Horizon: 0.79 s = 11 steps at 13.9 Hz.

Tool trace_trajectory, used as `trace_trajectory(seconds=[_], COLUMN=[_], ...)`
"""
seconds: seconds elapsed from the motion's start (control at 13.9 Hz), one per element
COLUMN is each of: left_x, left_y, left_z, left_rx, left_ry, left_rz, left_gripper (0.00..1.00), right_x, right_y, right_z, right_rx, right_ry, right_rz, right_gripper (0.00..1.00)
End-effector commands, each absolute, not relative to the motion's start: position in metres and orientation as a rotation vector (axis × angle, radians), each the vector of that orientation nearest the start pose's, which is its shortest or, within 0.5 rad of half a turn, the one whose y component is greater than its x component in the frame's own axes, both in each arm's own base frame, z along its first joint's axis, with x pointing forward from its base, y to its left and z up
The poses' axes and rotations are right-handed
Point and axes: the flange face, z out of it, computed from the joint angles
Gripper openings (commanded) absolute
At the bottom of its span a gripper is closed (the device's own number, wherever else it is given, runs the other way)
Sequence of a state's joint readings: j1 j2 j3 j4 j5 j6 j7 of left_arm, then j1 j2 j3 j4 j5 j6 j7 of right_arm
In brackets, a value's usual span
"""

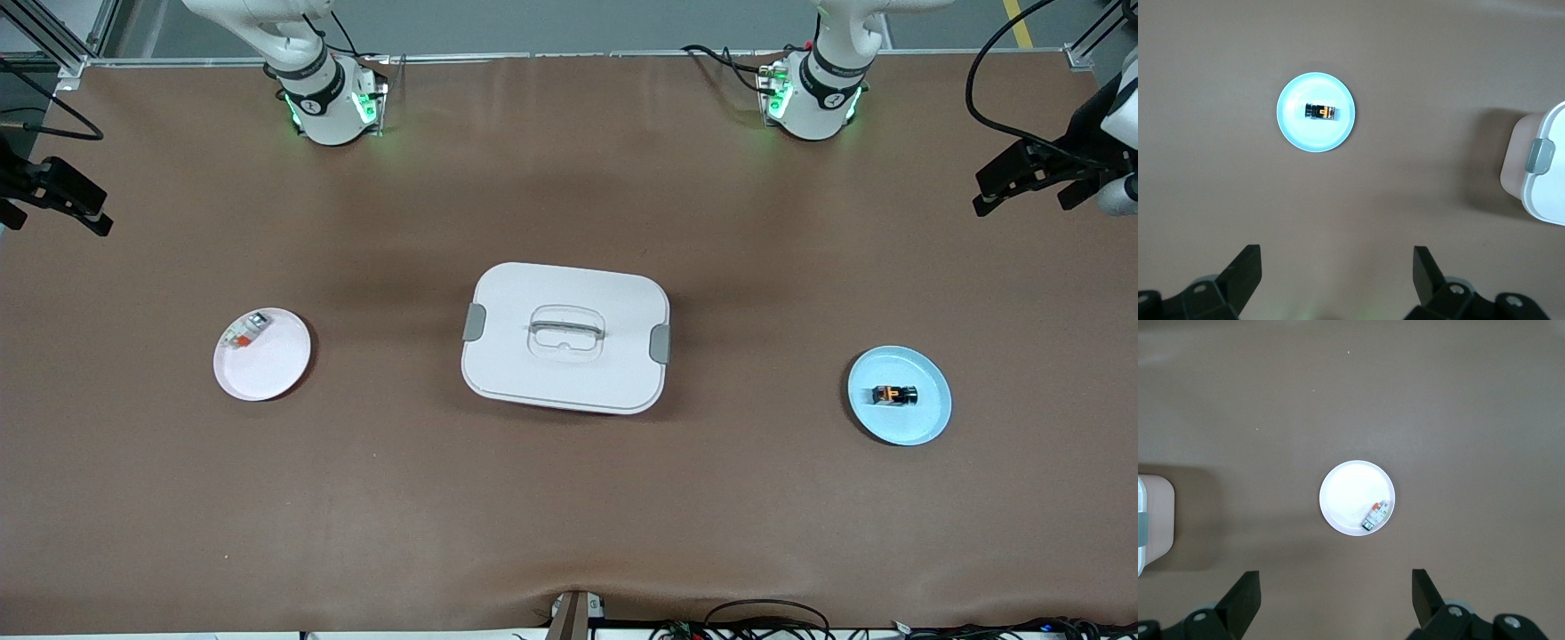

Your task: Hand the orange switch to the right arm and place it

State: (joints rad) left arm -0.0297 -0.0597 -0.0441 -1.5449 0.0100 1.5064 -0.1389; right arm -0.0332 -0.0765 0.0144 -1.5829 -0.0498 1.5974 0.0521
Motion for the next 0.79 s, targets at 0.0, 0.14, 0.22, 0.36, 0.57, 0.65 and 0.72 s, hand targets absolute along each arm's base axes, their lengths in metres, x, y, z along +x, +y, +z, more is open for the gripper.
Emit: trace_trajectory(seconds=[0.0,0.14,0.22,0.36,0.57,0.65,0.72], left_x=[0.5238,0.5249,0.525,0.525,0.5255,0.5255,0.5255], left_y=[-0.0351,-0.0326,-0.0318,-0.0312,-0.032,-0.032,-0.0328], left_z=[0.6697,0.6688,0.6688,0.6688,0.6666,0.6659,0.6652], left_rx=[-3.122,-3.122,-3.122,-3.123,-3.123,-3.123,-3.122], left_ry=[-0.087,-0.094,-0.096,-0.096,-0.103,-0.105,-0.105], left_rz=[-0.015,-0.012,-0.012,-0.012,-0.005,-0.003,0.0], left_gripper=[1.0,1.0,1.0,1.0,1.0,1.0,1.0], right_x=[0.5379,0.5385,0.5383,0.5374,0.5369,0.5369,0.5371], right_y=[-0.0159,-0.0159,-0.0167,-0.0184,-0.0182,-0.0182,-0.0182], right_z=[0.6631,0.6623,0.6621,0.6633,0.6642,0.6642,0.6643], right_rx=[-3.204,-3.204,-3.204,-3.206,-3.204,-3.204,-3.204], right_ry=[0.125,0.128,0.13,0.116,0.116,0.116,0.116], right_rz=[-0.145,-0.143,-0.14,-0.139,-0.142,-0.142,-0.144], right_gripper=[1.0,1.0,1.0,1.0,1.0,1.0,1.0])
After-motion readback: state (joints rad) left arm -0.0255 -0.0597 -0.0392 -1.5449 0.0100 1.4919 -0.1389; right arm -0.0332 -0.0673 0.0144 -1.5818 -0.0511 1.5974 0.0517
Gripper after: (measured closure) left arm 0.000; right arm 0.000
